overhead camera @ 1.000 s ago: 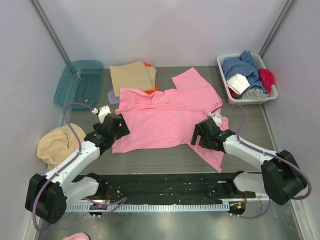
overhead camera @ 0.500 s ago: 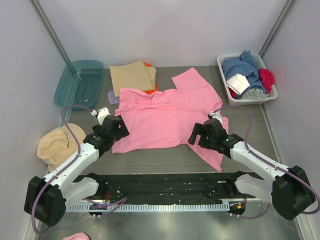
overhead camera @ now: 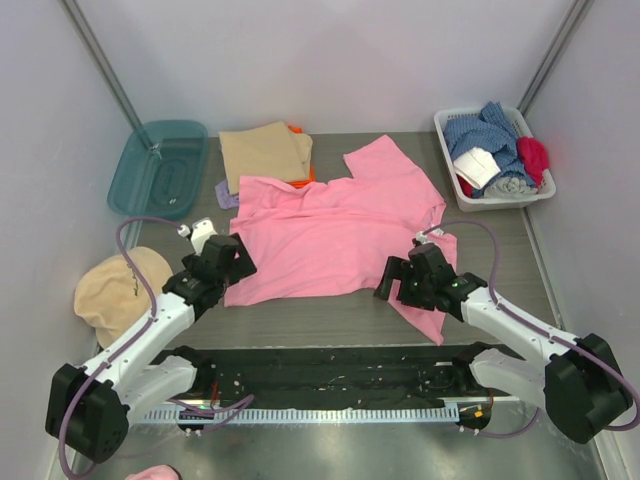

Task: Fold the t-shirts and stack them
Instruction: Flatten the tshirt out

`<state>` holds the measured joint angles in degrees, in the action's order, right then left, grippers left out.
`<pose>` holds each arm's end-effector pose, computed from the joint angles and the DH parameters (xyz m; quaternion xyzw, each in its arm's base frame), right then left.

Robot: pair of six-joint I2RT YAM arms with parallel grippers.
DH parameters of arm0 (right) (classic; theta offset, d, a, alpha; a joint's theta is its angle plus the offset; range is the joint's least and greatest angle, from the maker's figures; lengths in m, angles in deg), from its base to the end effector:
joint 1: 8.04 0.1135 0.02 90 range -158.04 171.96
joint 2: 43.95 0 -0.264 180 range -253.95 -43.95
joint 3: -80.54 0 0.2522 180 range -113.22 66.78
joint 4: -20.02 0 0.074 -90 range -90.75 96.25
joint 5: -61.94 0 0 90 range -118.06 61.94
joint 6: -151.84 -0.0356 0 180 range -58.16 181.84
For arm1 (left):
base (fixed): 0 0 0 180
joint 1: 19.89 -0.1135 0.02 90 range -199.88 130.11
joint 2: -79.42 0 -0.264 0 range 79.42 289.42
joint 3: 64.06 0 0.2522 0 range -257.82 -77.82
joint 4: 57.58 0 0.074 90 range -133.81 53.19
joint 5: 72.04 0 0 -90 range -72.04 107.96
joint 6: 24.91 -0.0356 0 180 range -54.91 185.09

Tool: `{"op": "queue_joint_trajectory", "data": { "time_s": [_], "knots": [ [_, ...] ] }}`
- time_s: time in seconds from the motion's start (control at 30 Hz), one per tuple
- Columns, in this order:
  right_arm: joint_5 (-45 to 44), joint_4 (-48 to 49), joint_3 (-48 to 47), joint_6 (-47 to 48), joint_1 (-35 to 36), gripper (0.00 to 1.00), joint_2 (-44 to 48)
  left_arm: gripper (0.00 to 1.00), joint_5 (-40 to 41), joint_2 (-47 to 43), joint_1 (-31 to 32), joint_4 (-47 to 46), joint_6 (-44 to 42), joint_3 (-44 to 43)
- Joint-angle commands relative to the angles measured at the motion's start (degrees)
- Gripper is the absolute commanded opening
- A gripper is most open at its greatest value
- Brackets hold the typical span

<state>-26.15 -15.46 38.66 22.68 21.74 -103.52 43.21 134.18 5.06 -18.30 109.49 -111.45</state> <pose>0.1663 0.0965 0.1768 0.0723 0.9459 0.1918 0.2514 0.1793 -0.0667 0.2195 -0.2327 0.8802 -0.0380 0.4120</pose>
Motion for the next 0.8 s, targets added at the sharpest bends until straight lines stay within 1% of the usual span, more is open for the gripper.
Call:
{"op": "queue_joint_trajectory", "data": {
  "time_s": [0.0,0.07,0.1,0.17,0.2,0.27,0.3,0.4,0.47,0.5,0.53,0.57,0.6,0.77],
  "knots": [
    [-1.5,-0.3,-0.3,0.5,0.1,1.0,1.4,0.96,0.7,-1.4,0.0,0.7,0.8,0.4],
    [-4.1,-0.8,-0.6,0.7,0.1,1.0,1.3,0.96,0.6,-1.6,0.0,0.8,0.9,0.4],
    [-4.7,-1.0,-0.7,0.8,0.1,0.98,1.3,0.96,0.7,-1.7,0.0,0.8,0.9,0.4],
    [-5.8,-1.1,-1.0,1.3,0.1,0.88,1.3,0.96,0.7,-1.6,0.0,0.8,0.9,0.4],
    [-5.9,-1.1,-1.0,1.4,0.0,0.7,1.5,0.96,0.7,-1.7,0.0,0.8,0.9,0.4],
    [-6.3,-1.0,-0.9,1.5,0.1,0.47,1.7,0.96,0.6,-1.6,0.0,0.8,0.9,0.3],
    [-6.4,-1.0,-0.8,1.6,0.1,0.37,1.9,0.96,0.5,-1.5,0.0,0.8,0.9,0.3],
    [-6.5,-1.0,-0.4,1.6,0.1,0.19,2.6,0.96,0.5,-1.3,0.0,0.9,0.9,0.3],
    [-6.5,-1.0,-0.2,1.5,0.0,0.17,2.8,0.96,0.4,-1.3,0.1,0.8,0.9,0.3],
    [-6.4,-1.0,-0.2,1.5,0.0,0.12,2.9,0.96,0.3,-1.3,0.0,0.8,1.0,0.2],
    [-6.4,-1.0,-0.1,1.5,0.1,0.11,3.0,0.96,0.4,-1.3,0.0,0.8,1.0,0.3],
    [-6.3,-1.0,0.0,1.4,0.1,0.08,3.1,0.96,0.3,-1.3,0.0,0.8,1.0,0.3],
    [-6.0,-1.0,0.0,1.4,0.1,0.01,3.1,0.96,0.3,-1.3,0.0,0.8,1.0,0.2],
    [-3.9,-1.5,-0.9,1.8,0.1,0.01,2.7,0.96,0.3,-1.3,0.0,0.8,1.1,0.1]
  ]
}}
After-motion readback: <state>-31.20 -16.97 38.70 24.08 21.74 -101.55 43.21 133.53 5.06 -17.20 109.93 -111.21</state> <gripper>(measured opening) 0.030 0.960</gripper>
